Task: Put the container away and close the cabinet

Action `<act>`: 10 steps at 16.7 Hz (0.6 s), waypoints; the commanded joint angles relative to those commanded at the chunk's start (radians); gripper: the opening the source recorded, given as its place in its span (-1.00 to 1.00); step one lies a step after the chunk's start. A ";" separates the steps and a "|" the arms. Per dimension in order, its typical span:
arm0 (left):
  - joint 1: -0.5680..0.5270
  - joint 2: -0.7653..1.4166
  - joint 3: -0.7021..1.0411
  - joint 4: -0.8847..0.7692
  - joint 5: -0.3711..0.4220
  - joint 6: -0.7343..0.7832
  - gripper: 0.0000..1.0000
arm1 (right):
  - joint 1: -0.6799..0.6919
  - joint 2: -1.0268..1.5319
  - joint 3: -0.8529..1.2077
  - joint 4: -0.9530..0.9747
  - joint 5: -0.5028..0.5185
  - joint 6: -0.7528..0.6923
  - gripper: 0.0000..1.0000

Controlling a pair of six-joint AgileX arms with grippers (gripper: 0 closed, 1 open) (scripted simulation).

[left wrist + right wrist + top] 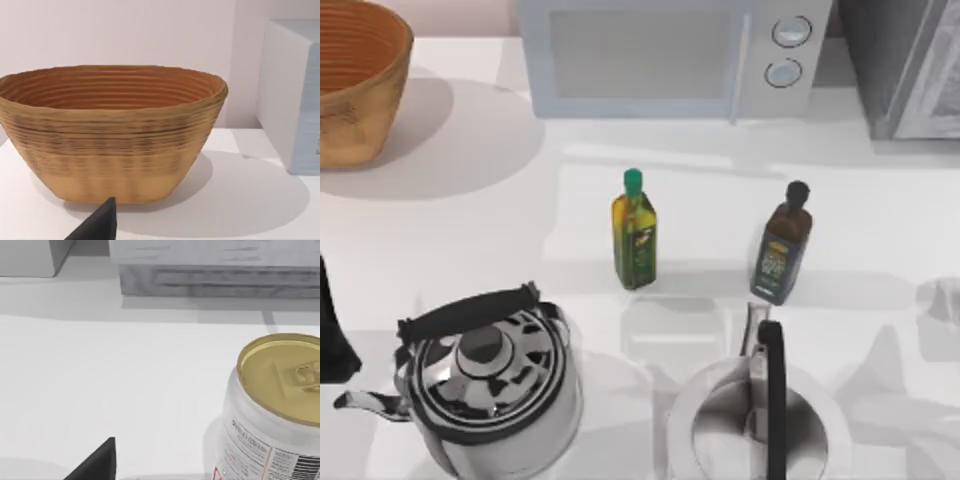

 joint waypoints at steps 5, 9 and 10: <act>0.000 0.000 0.000 0.000 0.000 0.000 1.00 | -0.042 0.281 0.009 0.254 -0.009 -0.005 1.00; 0.000 0.000 0.000 0.000 0.000 0.000 1.00 | -0.050 0.335 0.012 0.309 -0.011 -0.007 1.00; 0.000 0.000 0.000 0.000 0.000 0.000 1.00 | -0.050 0.335 0.012 0.309 -0.011 -0.007 1.00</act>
